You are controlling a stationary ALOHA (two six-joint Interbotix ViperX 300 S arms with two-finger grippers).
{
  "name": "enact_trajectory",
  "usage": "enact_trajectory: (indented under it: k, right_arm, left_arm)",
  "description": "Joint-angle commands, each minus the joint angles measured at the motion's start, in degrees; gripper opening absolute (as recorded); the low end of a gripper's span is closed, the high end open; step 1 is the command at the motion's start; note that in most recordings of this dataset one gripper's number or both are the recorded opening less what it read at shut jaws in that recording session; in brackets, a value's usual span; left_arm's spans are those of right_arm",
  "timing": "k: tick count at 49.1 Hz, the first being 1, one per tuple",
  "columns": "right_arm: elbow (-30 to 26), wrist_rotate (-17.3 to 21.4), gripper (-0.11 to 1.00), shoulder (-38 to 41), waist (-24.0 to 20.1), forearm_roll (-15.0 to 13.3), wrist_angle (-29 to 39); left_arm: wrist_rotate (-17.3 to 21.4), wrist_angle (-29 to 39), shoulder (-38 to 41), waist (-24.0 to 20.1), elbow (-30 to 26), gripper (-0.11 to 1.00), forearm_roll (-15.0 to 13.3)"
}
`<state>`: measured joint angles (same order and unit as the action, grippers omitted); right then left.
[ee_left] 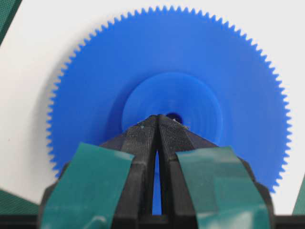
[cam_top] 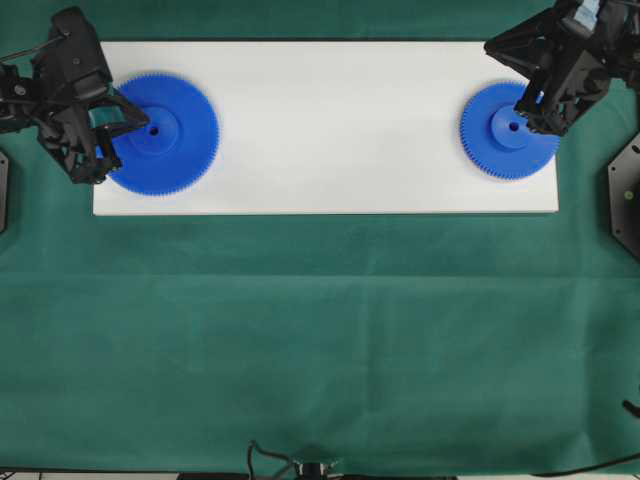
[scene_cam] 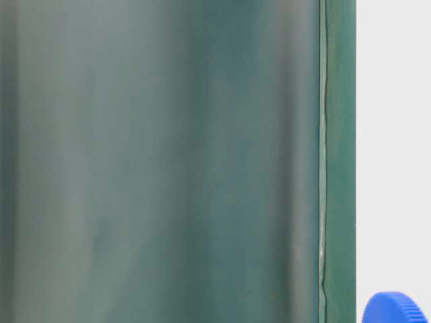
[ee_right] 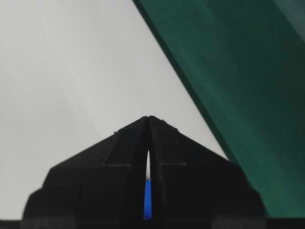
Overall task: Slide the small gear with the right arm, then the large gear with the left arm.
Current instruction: 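Push the large gear right with the left gripper toward the small gear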
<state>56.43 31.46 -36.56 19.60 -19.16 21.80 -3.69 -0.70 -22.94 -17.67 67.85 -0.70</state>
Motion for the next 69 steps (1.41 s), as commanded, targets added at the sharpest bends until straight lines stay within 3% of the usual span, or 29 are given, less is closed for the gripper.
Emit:
enact_trajectory:
  k: [1, 37, 55, 69]
  right_arm:
    - [-1.1, 0.1, 0.52, -0.1, -0.1, -0.1, -0.5]
    - [-1.1, 0.2, 0.52, -0.1, -0.1, -0.1, -0.4]
    - [-1.1, 0.4, 0.52, -0.1, -1.1, -0.1, -0.4]
    - [-1.0, 0.4, 0.52, -0.1, -2.0, -0.1, -0.4]
  left_arm:
    - [0.0, -0.5, 0.8, 0.8, -1.7, 0.00, -0.2]
    - [-0.1, -1.2, 2.5, 2.2, 0.0, 0.00, -0.2]
    - [-0.1, -5.4, 14.5, 2.2, -1.7, 0.00, -0.2]
    - [-0.9, -6.2, 18.9, 3.3, -4.7, 0.00, -0.2]
